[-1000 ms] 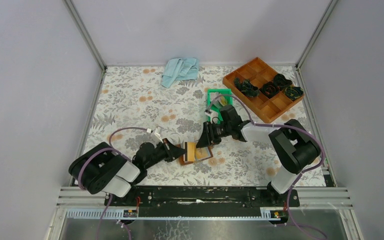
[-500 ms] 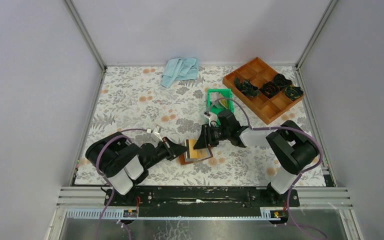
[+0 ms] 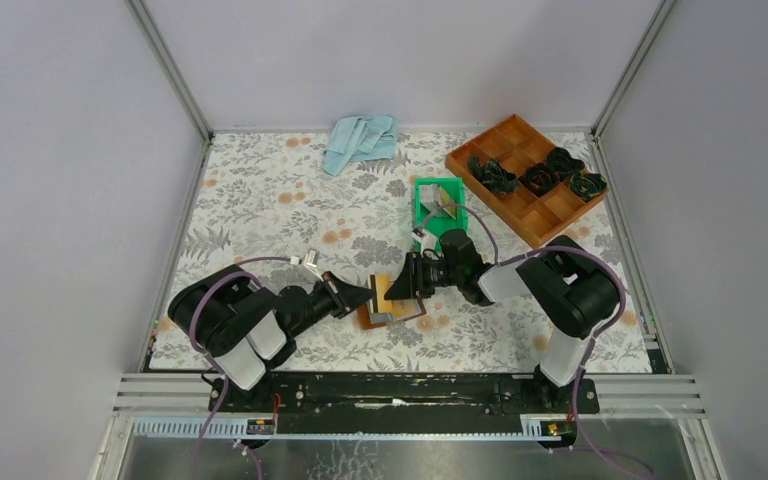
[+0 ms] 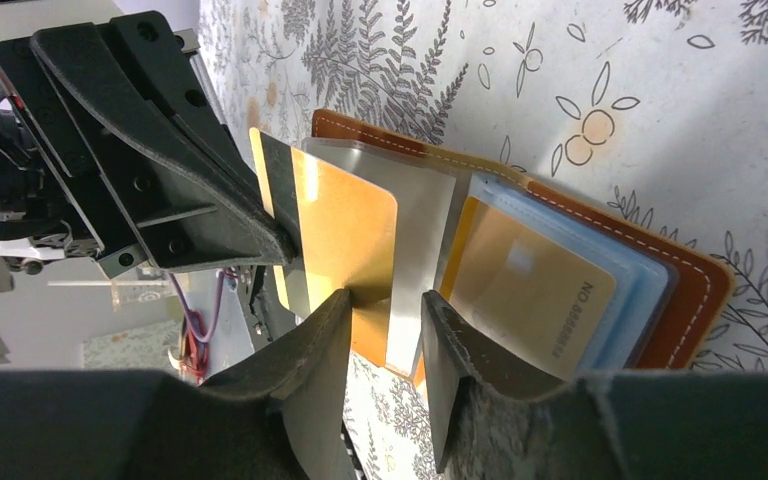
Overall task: Put the credit cards into the card holder
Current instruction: Pick up the credit card from the storage box.
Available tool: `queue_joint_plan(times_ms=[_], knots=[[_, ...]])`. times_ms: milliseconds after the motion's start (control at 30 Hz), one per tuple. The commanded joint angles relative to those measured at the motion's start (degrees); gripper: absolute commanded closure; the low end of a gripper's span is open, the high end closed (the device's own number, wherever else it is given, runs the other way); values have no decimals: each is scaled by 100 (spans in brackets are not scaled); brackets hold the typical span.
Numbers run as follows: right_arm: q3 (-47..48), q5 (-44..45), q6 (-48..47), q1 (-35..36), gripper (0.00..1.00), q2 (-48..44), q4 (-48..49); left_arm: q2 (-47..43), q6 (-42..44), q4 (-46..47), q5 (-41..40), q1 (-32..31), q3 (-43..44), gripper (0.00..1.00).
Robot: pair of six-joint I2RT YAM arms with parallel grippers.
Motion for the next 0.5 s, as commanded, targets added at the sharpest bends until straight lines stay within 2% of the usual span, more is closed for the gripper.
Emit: queue_joint_plan(times_ms=[0,133,367,400,467], knots=[[-154,-388,624,88,62,272,1422,4,-52,607,-88,17,-507,100],[-317,-474,987,93,68,359,2128,-6,-38,593,-109,18,-525,100],[-395,-488,1149,89,92,399,2472,131,-51,606,-89,18,-543,100],[-409,-482,1189,84,96,400,2509,139,-47,603,-93,13,-544,99],[-422,-482,1203,88,100,395,2524,139,-47,602,-111,18,-592,88]])
